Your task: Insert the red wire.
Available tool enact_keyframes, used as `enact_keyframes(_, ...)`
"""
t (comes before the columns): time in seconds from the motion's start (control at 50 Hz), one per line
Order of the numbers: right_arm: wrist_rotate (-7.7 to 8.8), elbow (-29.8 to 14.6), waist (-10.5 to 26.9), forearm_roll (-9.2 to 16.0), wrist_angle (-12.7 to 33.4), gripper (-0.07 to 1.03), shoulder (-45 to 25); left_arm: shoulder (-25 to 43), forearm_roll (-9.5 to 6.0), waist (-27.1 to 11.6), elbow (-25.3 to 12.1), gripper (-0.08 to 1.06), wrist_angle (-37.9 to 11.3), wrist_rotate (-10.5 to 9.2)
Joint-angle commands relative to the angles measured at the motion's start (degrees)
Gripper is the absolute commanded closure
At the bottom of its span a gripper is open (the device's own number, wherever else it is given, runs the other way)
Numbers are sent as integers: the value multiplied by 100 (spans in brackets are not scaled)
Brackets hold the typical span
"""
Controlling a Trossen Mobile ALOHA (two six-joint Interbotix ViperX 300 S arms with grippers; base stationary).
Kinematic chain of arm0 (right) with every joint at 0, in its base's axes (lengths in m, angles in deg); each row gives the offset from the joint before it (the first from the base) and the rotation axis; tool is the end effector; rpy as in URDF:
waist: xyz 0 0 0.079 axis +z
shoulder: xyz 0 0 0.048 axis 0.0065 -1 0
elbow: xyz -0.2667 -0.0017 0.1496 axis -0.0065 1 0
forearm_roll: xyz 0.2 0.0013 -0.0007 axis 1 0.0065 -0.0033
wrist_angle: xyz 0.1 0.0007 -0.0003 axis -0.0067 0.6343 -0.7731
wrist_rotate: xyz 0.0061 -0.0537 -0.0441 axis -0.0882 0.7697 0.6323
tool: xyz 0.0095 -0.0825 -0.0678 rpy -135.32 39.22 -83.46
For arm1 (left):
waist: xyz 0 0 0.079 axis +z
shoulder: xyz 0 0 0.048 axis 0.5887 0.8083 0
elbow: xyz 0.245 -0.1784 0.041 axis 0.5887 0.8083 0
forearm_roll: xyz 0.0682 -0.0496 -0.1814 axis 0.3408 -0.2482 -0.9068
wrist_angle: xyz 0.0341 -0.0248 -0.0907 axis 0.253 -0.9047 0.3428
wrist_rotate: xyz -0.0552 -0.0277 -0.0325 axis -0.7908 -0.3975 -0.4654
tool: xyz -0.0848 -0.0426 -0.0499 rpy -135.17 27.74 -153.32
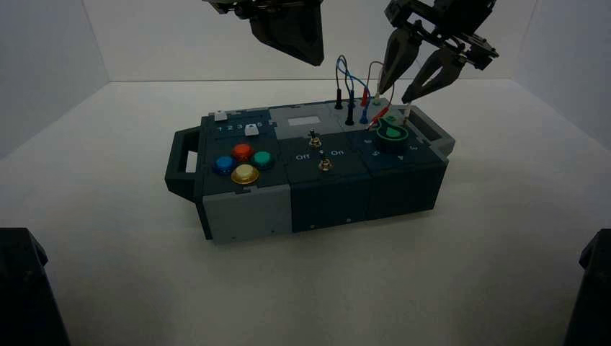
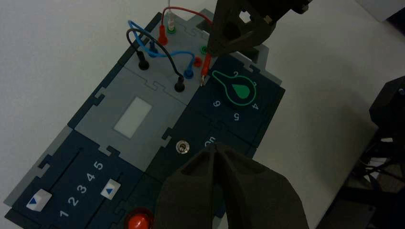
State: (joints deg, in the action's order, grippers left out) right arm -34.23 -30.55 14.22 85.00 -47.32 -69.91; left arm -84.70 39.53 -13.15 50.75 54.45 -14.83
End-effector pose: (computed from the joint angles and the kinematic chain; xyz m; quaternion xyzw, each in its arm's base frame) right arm 0.3050 0.1426 0.0798 0.1197 0.6126 0.1708 0.7623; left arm 0.2189 -0.2784 0.1396 0.1155 0.4261 -0.3882 0.8090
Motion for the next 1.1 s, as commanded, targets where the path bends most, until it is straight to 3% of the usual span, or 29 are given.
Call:
enact_keyframes(0.02, 35, -141, 26, 18, -9, 39, 123, -62, -9, -26, -79, 101, 114, 0)
enact_keyframes(1.1, 88, -246, 26, -9, -132, 39, -272, -88, 0, -26, -141, 101, 211, 0)
